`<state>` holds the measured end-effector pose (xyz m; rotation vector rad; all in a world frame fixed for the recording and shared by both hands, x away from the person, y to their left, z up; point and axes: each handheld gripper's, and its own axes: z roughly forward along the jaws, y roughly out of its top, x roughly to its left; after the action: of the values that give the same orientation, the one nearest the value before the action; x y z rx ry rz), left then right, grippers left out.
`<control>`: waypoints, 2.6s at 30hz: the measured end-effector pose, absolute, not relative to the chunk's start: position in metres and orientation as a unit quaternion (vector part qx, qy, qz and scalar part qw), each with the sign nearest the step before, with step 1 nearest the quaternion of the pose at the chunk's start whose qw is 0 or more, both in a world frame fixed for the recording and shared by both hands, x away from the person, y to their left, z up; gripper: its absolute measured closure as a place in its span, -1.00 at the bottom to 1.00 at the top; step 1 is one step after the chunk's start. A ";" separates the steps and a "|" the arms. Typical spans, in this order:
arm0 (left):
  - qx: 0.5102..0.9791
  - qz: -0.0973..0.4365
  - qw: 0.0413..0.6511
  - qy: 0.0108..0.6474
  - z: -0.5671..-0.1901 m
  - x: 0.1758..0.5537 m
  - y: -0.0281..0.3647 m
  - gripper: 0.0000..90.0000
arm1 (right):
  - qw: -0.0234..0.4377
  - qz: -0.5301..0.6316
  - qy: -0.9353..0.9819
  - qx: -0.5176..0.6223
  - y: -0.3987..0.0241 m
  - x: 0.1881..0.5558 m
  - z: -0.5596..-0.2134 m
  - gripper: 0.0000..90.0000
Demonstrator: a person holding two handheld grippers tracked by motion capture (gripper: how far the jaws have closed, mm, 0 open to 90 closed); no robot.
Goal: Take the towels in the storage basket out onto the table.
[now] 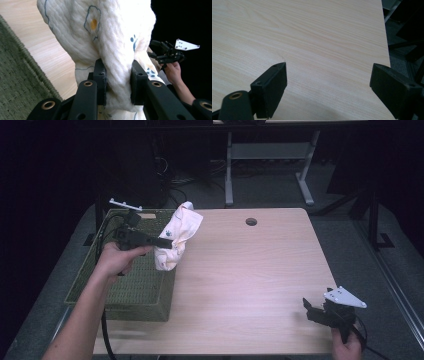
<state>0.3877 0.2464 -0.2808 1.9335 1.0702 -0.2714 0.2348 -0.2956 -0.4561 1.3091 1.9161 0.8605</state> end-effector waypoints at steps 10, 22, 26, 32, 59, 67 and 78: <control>0.782 -0.114 0.445 0.421 -0.280 0.392 0.226 0.59 | 0.328 0.331 0.731 0.499 -0.297 0.234 -0.456 -0.69; 0.787 -0.124 0.441 0.413 -0.284 0.399 0.188 0.59 | 0.328 0.333 0.730 0.498 -0.296 0.233 -0.454 -0.69; 0.791 -0.125 0.439 0.408 -0.283 0.401 0.177 0.59 | 0.327 0.335 0.730 0.498 -0.297 0.233 -0.454 -0.69; 0.798 -0.133 0.433 0.397 -0.288 0.404 0.163 0.58 | 0.327 0.337 0.728 0.499 -0.297 0.232 -0.453 -0.69; 0.805 -0.165 0.423 0.381 -0.318 0.412 0.113 0.58 | 0.327 0.340 0.730 0.495 -0.296 0.231 -0.453 -0.69; 0.808 -0.169 0.420 0.377 -0.324 0.413 0.103 0.58 | 0.327 0.342 0.727 0.497 -0.297 0.231 -0.453 -0.69; 0.809 -0.190 0.408 0.378 -0.346 0.417 0.078 0.58 | 0.327 0.342 0.728 0.497 -0.297 0.231 -0.454 -0.69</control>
<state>0.4174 0.0779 -0.3460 2.0393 0.9540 -0.4796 0.2311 -0.2972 -0.4538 1.3009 1.9056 0.8957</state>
